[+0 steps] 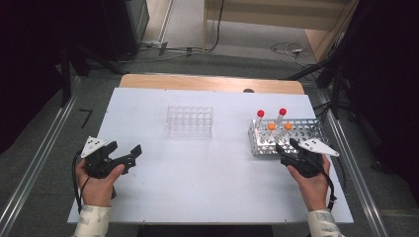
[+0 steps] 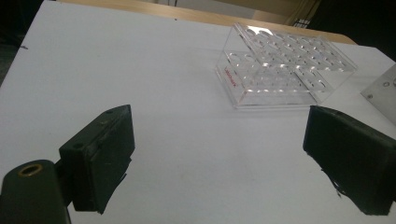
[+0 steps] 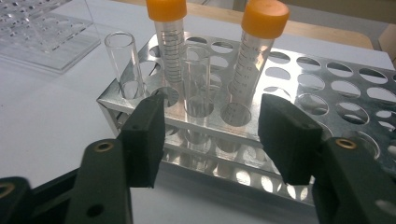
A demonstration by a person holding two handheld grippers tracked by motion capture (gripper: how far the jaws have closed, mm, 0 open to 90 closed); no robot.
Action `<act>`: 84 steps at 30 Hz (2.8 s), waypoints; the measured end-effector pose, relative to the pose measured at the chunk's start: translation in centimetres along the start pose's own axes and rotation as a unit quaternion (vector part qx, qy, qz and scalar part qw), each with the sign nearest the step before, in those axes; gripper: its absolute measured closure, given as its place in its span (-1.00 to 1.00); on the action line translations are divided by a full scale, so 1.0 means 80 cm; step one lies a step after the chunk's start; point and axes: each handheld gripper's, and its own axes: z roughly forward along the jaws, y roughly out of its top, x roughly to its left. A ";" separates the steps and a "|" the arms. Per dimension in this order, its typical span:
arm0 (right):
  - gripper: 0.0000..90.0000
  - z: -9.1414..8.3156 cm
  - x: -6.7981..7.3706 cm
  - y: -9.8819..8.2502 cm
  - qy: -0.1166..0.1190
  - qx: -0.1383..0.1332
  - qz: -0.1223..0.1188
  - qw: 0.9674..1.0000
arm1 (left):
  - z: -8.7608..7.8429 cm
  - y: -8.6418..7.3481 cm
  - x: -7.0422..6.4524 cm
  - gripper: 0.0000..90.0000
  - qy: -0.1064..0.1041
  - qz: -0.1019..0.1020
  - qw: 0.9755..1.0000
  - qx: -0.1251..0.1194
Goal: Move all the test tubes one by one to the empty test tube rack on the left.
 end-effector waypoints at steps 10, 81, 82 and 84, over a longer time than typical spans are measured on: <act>0.28 0.017 0.004 0.003 0.001 -0.009 -0.011 1.000 | 0.001 -0.001 0.001 -0.78 0.003 -0.001 1.000 0.001; 0.62 -0.024 0.085 0.044 0.104 -0.055 -0.061 0.991 | 0.015 -0.008 -0.061 -0.77 -0.022 0.047 0.999 0.002; 0.62 -0.023 0.088 0.044 0.108 -0.053 -0.060 0.991 | 0.016 -0.008 -0.064 -0.77 -0.024 0.048 0.999 0.003; 0.62 -0.021 0.090 0.044 0.110 -0.051 -0.061 0.991 | 0.018 -0.008 -0.069 -0.76 -0.029 0.052 0.998 0.005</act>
